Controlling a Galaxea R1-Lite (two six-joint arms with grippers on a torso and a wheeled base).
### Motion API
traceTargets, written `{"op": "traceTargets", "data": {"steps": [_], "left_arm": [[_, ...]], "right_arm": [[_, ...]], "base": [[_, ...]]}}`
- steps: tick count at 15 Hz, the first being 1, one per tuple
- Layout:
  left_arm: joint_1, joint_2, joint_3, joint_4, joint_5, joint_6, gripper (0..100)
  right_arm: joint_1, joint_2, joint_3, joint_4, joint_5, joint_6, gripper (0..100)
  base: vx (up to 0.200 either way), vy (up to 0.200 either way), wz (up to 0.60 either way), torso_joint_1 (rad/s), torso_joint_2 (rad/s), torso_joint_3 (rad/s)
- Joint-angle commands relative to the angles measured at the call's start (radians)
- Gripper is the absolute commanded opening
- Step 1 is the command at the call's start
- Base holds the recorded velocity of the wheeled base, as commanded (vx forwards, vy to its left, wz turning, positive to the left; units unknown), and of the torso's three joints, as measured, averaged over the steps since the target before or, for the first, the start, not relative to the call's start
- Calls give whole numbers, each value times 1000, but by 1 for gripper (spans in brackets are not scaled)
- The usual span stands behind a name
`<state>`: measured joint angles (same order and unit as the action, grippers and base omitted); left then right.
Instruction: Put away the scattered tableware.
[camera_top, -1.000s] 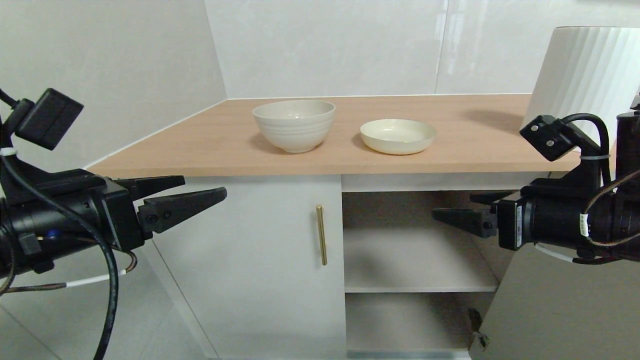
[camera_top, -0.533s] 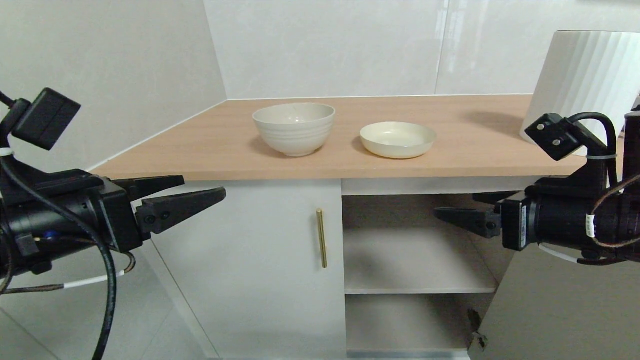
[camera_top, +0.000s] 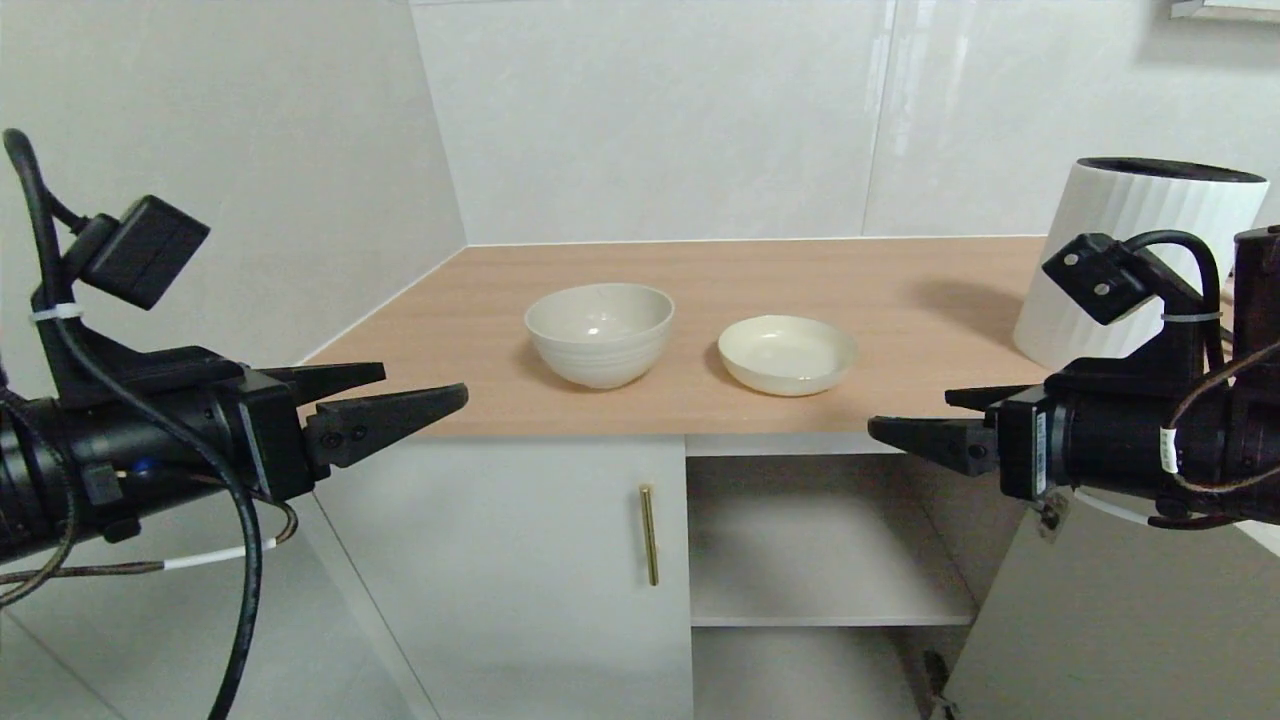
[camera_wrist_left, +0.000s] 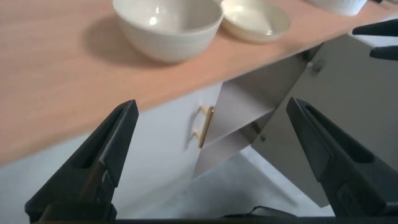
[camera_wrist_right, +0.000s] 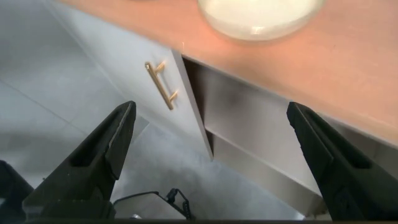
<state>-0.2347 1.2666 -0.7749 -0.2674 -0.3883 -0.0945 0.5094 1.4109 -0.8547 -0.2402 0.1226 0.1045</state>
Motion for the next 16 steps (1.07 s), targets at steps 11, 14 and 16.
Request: {"op": "traceTargets", "data": {"steps": [11,14,16], "left_arm": [[0,88,-11,-38,5,1,100],[0,145,-80,-29,58,-1,100],[0,189,-133,34,146,-5,100]], "right_arm": [[-61,51,9,-87,5,0,100],[-61,123,-64,-77,-20,3,100],[-60,183,-127,-67,-147,47,100]], "base": [[0,0,0,174,-481,-307],[0,0,0,66,-157,-97],[0,0,0,0,0,0]]}}
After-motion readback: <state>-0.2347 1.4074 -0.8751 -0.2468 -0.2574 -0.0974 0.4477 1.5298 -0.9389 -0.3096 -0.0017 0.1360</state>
